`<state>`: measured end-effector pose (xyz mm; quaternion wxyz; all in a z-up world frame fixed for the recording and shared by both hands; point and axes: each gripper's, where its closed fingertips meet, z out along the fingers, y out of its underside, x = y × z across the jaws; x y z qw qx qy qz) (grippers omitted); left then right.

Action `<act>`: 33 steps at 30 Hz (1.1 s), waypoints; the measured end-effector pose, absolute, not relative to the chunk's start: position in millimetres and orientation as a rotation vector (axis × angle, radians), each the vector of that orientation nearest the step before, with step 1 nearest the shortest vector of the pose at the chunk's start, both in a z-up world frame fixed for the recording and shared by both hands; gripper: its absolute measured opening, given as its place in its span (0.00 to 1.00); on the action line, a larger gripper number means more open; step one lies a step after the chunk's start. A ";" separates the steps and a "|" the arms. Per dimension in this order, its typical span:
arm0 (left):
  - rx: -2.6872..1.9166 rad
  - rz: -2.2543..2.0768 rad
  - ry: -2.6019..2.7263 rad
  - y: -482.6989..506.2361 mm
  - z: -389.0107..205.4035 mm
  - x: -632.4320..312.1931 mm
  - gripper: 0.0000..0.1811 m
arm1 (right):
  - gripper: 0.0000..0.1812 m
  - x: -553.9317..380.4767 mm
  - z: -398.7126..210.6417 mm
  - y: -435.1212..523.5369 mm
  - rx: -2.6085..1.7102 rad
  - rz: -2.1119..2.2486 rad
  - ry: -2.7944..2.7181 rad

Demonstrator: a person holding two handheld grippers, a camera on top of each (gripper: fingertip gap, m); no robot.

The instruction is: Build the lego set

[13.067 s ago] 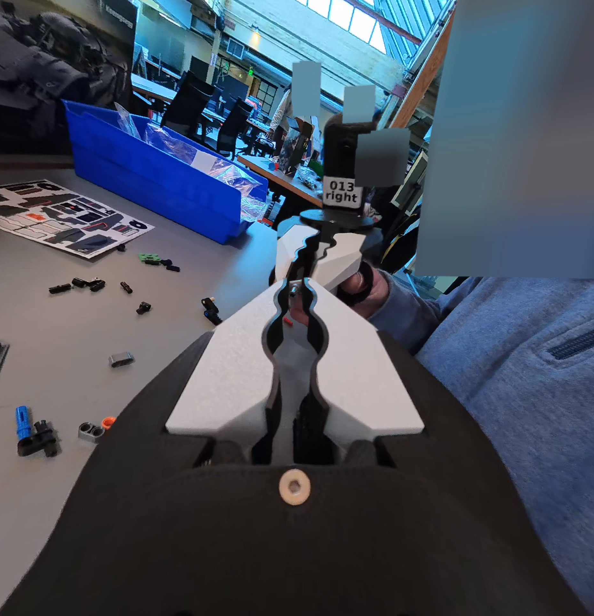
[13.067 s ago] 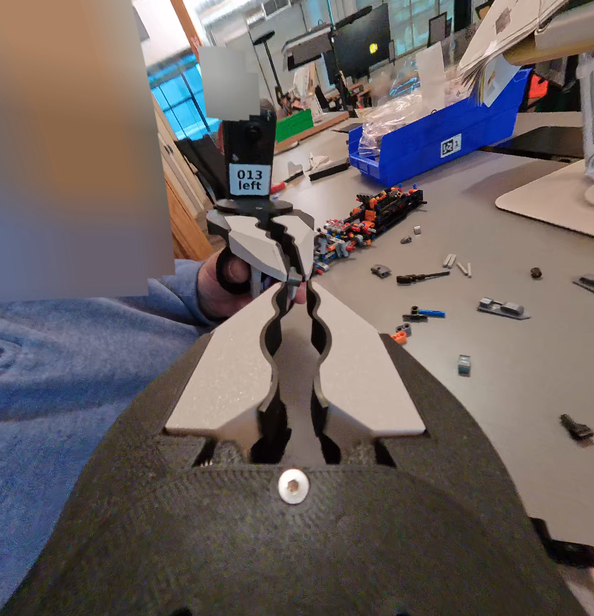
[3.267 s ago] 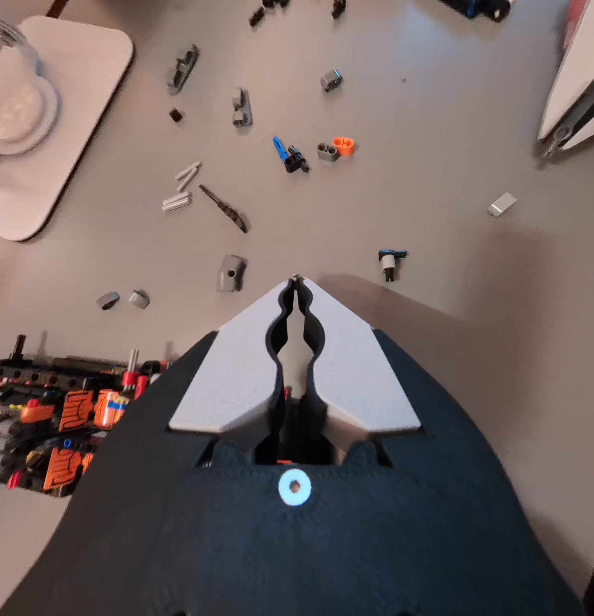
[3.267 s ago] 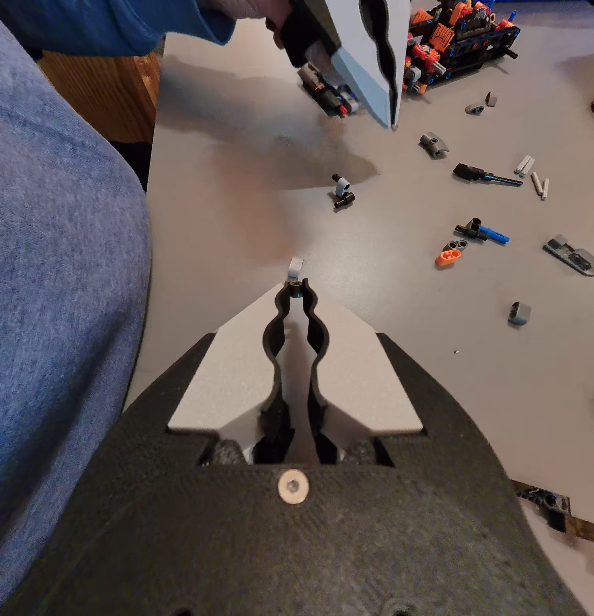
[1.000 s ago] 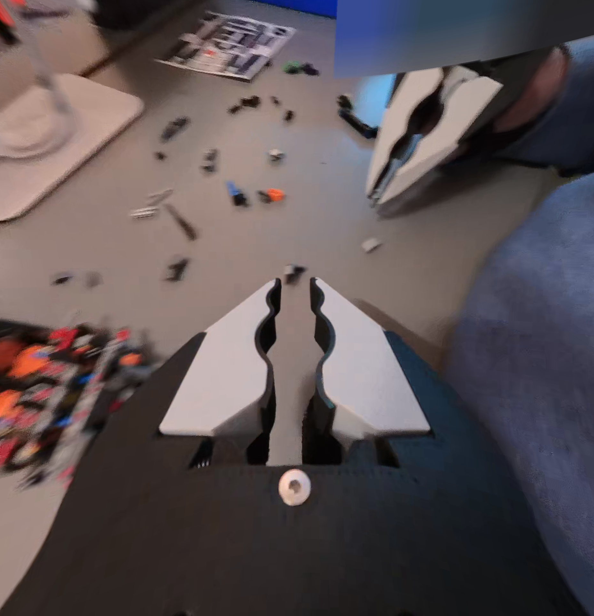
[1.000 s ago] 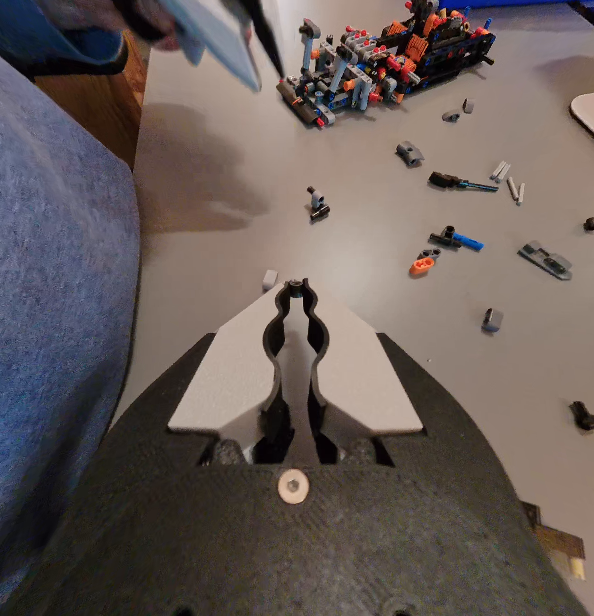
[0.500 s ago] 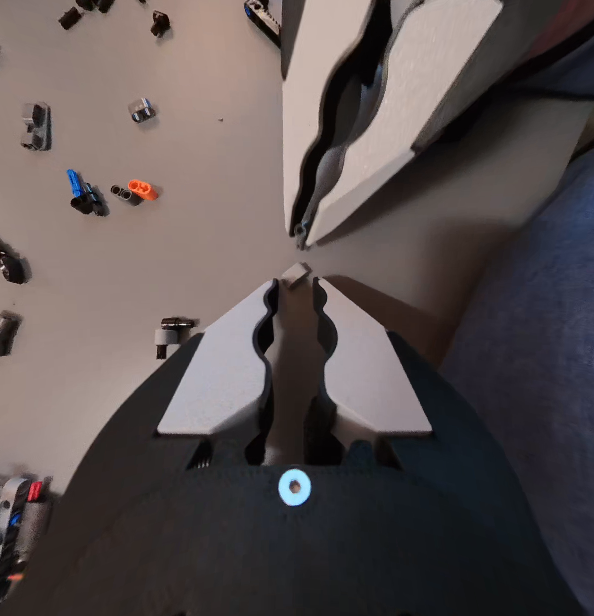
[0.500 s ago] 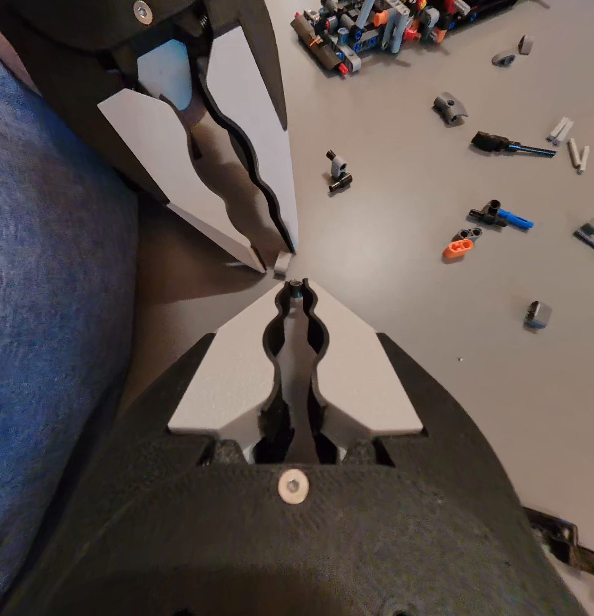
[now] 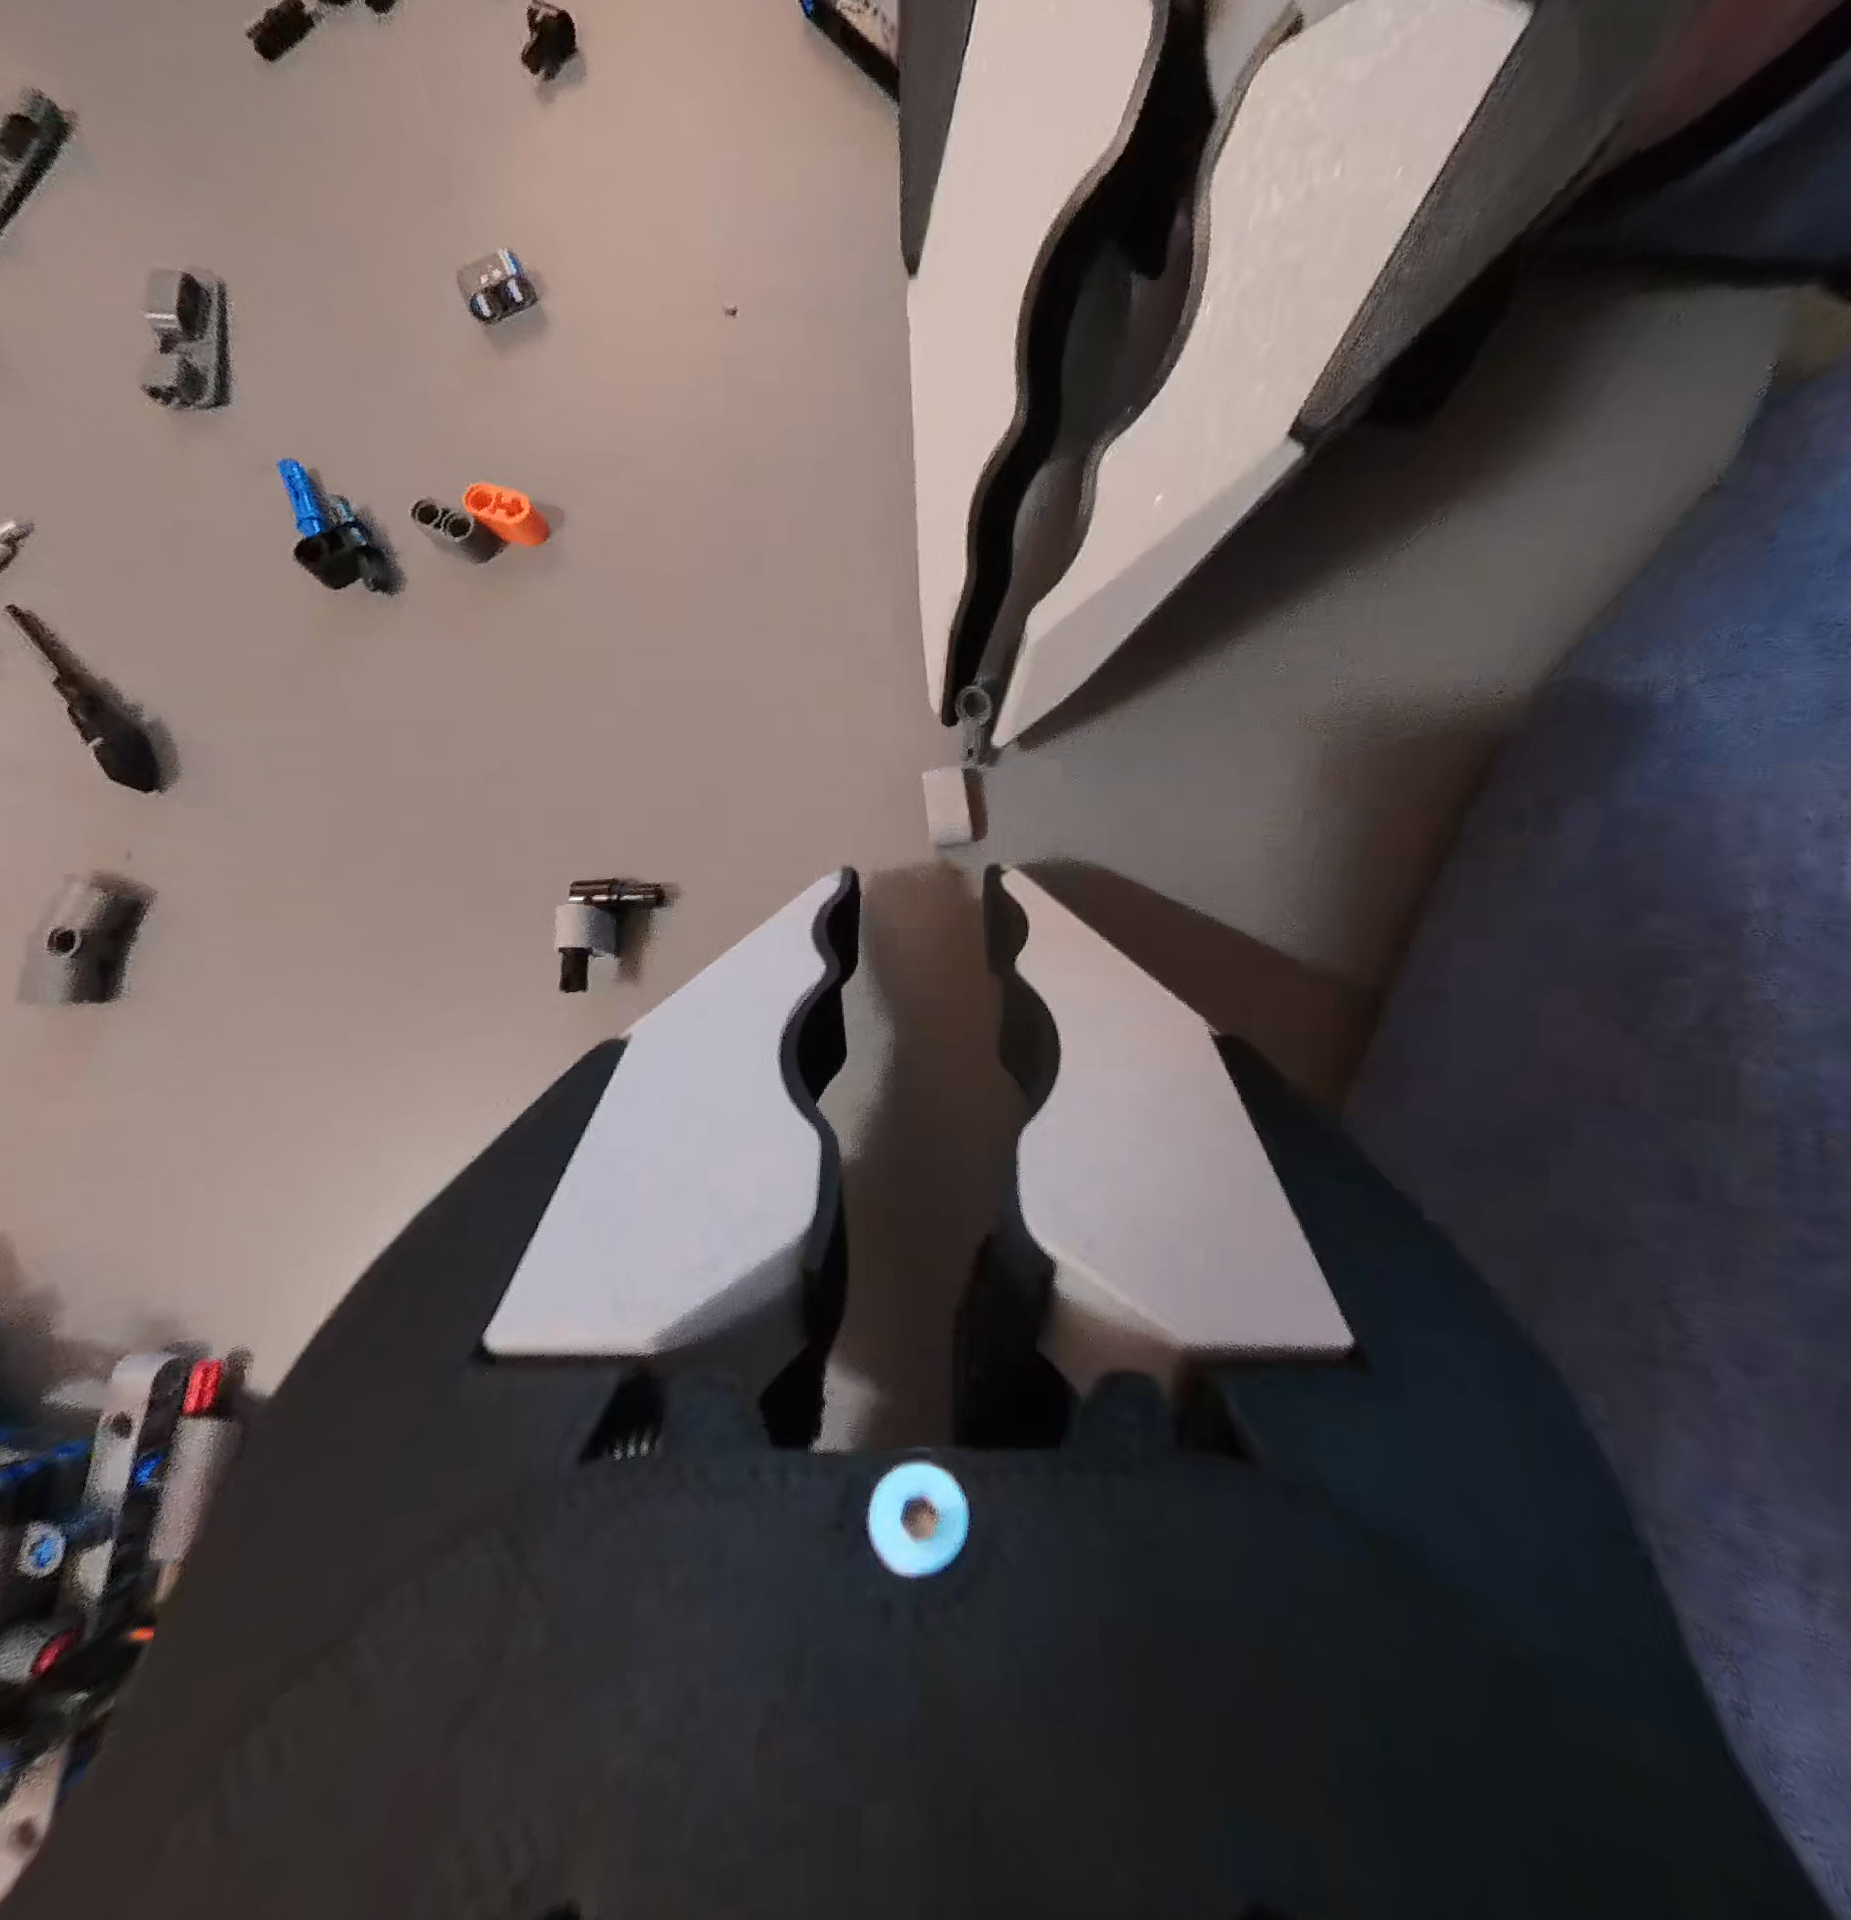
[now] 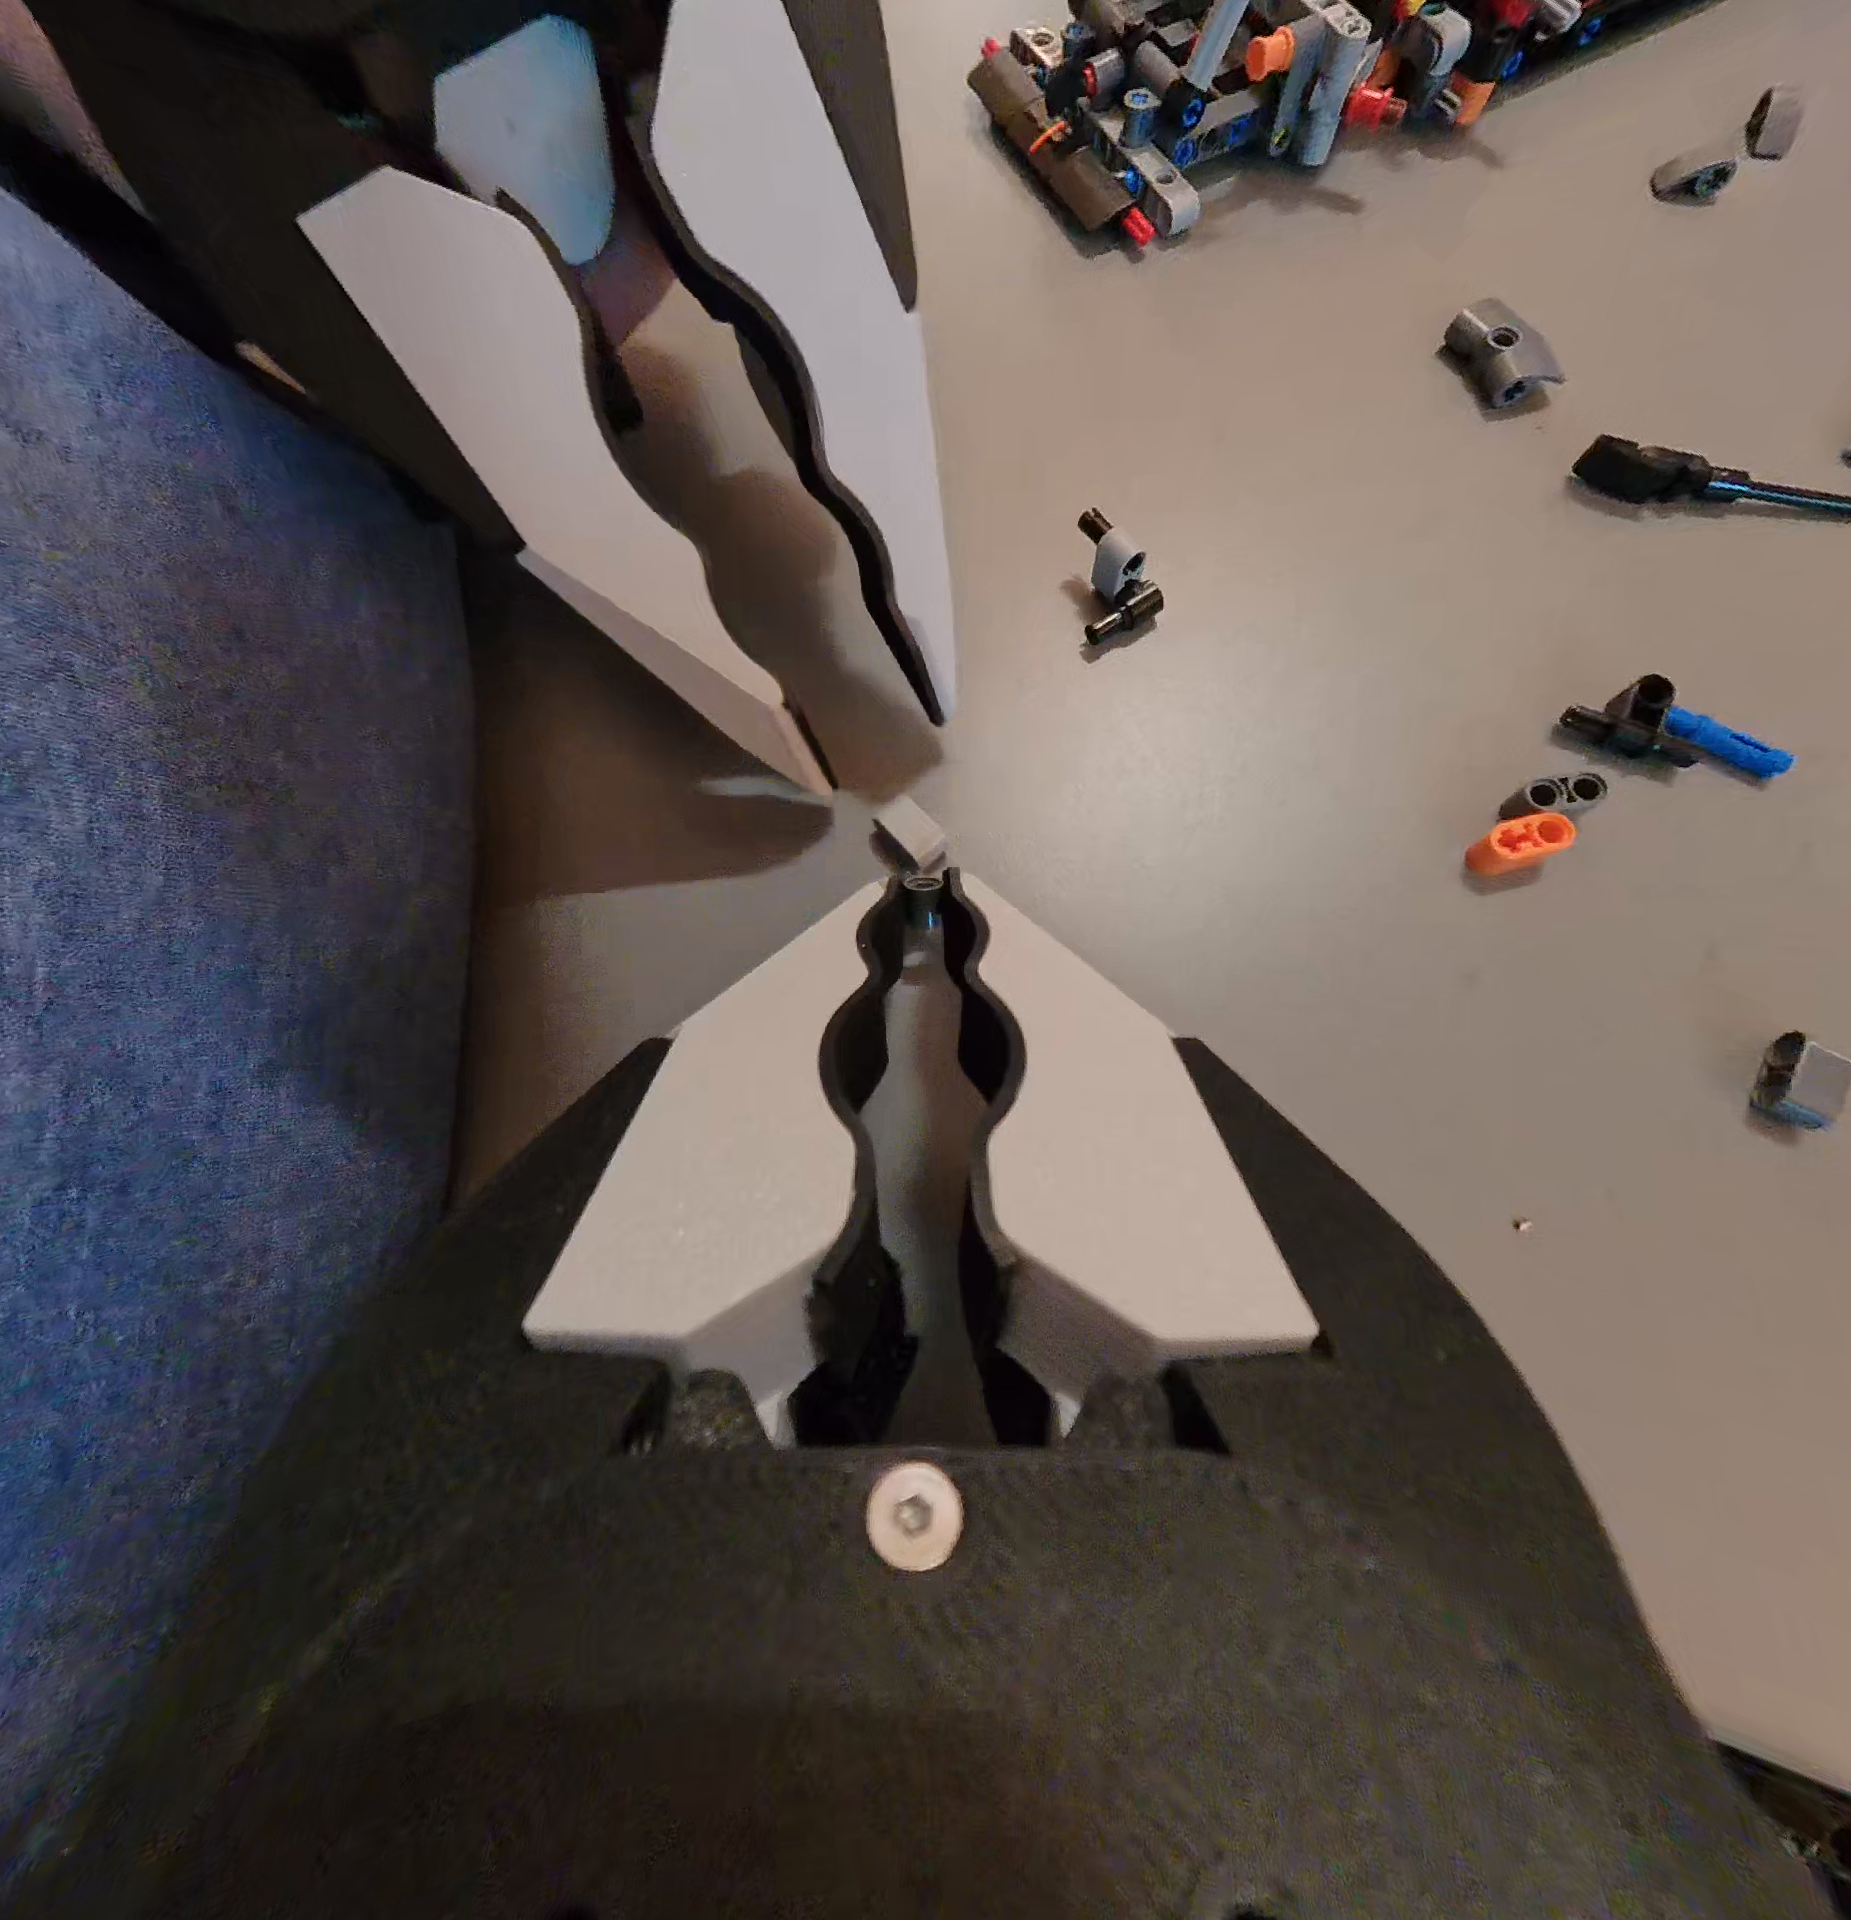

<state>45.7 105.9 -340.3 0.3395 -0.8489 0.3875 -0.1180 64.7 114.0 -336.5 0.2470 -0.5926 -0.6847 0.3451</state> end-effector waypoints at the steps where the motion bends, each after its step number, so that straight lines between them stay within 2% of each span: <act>1: -2.214 -0.300 1.023 106.3 -342.0 45.8 0.11 | 0.02 64.6 -336.5 113.4 -1.614 0.943 -1.872; 3: -2.219 -0.327 1.056 104.2 -345.5 52.0 0.07 | 0.02 64.2 -338.6 113.2 -1.614 0.923 -1.881; 8: -2.200 -0.317 1.090 103.7 -344.4 58.5 0.06 | 0.02 65.7 -337.6 116.2 -1.618 0.909 -1.856; 11: -2.169 -0.319 1.094 109.3 -335.6 54.8 0.09 | 0.02 68.0 -335.7 117.9 -1.621 0.925 -1.839; 17: -2.083 -0.207 1.436 110.8 -339.1 57.4 0.14 | 0.02 70.3 -334.0 117.7 -1.611 0.937 -1.836; 25: -1.916 -0.254 1.926 111.9 -341.4 55.3 0.13 | 0.02 79.7 -329.0 122.0 -1.611 0.968 -1.797; 33: -1.873 -0.367 2.103 108.1 -347.3 62.4 0.09 | 0.02 82.3 -326.7 122.5 -1.606 0.994 -1.792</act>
